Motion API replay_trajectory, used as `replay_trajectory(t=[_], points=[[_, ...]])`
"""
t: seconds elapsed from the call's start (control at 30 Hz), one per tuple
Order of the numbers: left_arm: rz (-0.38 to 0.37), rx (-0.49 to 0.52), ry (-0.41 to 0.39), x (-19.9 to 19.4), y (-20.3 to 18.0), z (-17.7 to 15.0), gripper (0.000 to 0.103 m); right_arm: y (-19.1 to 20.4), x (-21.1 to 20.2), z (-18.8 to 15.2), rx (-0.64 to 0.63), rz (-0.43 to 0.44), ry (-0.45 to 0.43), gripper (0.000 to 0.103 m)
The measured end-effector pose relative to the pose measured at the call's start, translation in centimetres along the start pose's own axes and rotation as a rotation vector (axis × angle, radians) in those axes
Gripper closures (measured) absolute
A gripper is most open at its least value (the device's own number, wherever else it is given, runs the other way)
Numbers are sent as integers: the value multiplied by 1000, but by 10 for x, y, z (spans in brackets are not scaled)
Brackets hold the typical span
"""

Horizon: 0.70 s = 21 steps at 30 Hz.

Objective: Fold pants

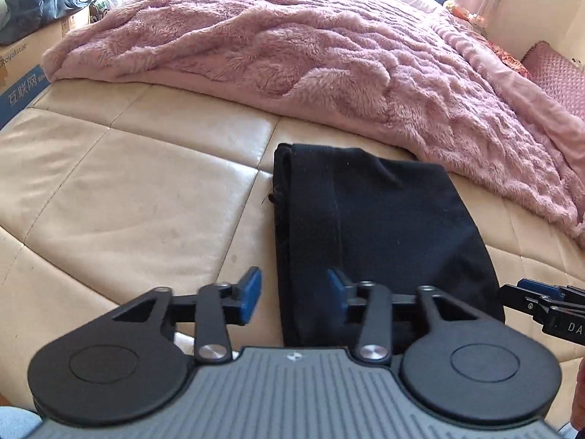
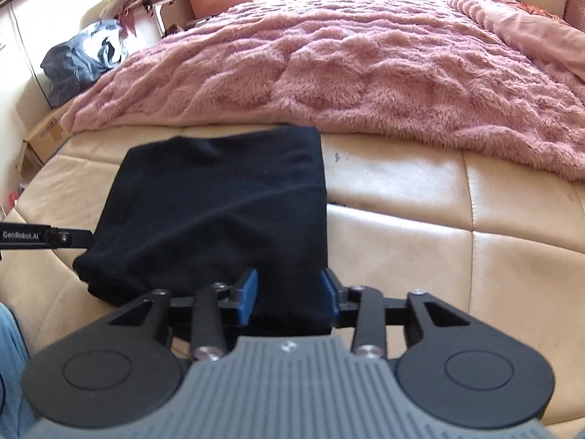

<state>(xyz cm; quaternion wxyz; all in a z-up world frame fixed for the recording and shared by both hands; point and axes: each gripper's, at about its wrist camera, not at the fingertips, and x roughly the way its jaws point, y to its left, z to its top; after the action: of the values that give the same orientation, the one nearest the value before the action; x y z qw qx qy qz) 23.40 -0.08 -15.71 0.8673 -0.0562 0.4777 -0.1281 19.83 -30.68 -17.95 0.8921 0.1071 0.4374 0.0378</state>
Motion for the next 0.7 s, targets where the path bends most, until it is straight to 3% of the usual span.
replay_trajectory(t=[0.03, 0.3, 0.43, 0.6, 0.7], points=[[-4, -7, -4, 2, 0, 4, 41, -5, 4, 6, 33, 24, 4, 43], [-59, -82, 51, 41, 12, 24, 35, -43, 51, 27, 286, 128, 69, 45], [-141, -145, 64, 57, 22, 27, 33, -47, 69, 28, 342, 180, 91, 53], [-255, -264, 65, 76, 43, 24, 30, -51, 76, 27, 366, 205, 78, 54], [-307, -286, 43, 79, 51, 20, 30, -57, 80, 28, 393, 228, 76, 56]])
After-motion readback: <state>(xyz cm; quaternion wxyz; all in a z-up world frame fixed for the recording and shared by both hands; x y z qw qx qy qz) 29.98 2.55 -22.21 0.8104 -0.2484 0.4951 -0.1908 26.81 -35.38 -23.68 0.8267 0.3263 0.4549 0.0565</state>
